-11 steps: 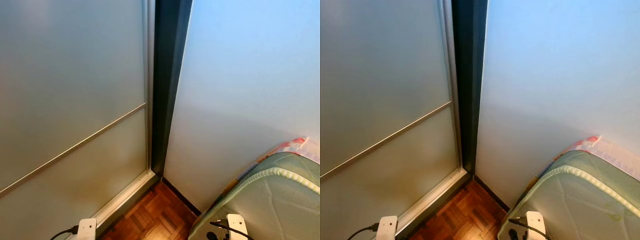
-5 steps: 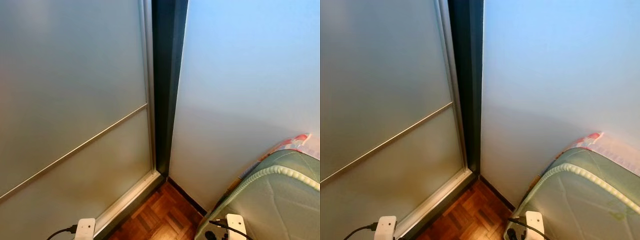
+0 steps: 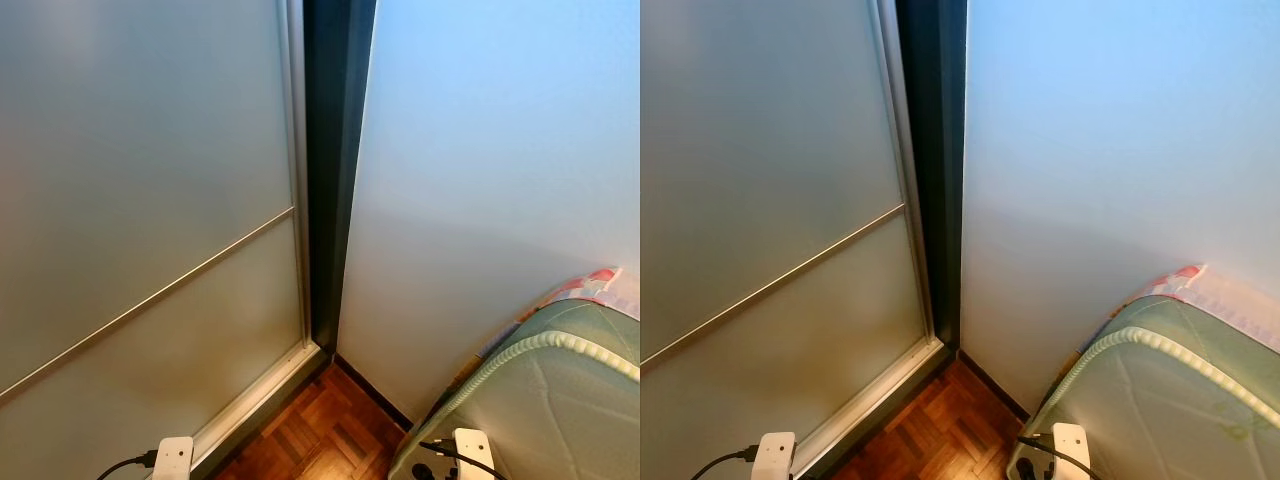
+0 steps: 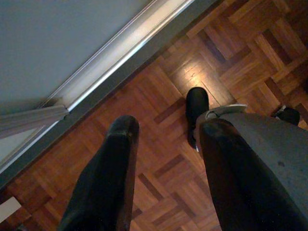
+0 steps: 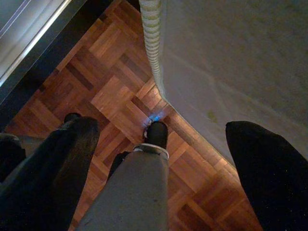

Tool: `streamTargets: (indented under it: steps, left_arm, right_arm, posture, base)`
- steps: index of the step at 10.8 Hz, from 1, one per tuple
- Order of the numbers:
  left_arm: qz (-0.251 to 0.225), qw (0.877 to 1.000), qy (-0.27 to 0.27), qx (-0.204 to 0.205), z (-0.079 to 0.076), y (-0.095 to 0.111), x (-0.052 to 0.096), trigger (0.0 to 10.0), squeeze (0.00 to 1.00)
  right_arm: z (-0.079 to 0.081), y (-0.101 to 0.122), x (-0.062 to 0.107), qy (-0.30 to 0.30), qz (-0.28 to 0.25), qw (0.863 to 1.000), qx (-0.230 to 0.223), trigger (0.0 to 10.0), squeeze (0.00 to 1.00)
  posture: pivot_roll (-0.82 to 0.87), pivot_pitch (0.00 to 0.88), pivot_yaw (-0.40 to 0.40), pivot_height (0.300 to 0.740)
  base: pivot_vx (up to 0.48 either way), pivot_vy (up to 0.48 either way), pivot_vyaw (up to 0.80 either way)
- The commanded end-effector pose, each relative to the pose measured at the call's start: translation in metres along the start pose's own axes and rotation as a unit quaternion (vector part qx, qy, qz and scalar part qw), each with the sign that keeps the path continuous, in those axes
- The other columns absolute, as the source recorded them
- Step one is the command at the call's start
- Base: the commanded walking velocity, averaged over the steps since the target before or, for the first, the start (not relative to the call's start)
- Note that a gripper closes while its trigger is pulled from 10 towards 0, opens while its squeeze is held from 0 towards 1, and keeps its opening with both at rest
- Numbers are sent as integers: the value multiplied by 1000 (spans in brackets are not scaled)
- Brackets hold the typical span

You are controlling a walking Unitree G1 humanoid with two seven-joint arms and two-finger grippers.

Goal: Clean up the room

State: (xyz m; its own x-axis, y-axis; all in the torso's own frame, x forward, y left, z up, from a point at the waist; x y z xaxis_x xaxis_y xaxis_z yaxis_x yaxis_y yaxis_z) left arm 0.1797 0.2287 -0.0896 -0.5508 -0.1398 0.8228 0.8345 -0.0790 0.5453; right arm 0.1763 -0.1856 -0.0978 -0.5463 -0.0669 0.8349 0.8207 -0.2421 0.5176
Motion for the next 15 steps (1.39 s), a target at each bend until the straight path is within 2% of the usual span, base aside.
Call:
streamTargets:
  steps: [1,4,15]
  left_arm:
    - [13,1000,1,5,1,-7,1,10000,0]
    - [11,1000,-2,2,0,-8,1,10000,0]
    - [12,1000,-11,-20,2,-9,2,10000,0]
  right_arm:
    - [-2,-1,1,-1,0,1000,0,10000,0]
    - [-2,-2,1,-2,1,1000,3,10000,0]
    - [-1,-5,1,-11,0,1000,-7,10000,0]
  posture:
    - [191,85,-30,740]
    - [188,70,-28,740]
    - [180,42,-16,740]
  base:
    - [0,0,0]
    - [0,0,0]
    - [-286,0,0]
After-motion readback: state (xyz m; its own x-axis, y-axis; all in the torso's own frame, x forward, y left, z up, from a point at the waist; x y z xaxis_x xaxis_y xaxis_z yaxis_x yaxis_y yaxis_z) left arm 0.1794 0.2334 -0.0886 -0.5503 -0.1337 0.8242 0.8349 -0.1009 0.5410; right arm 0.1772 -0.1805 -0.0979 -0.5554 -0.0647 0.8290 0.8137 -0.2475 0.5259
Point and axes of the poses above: a point about 5 cm out from each wrist's last joint towards the gripper, its own x axis pointing back from the gripper into the wrist, its own y axis along the axis of the wrist's last joint, z = x × y, the point moved 1 cm from there along -x, pointing out of the wrist towards the gripper, and after that the axes turned 7 degrees about -x, right-handed, at the moved point
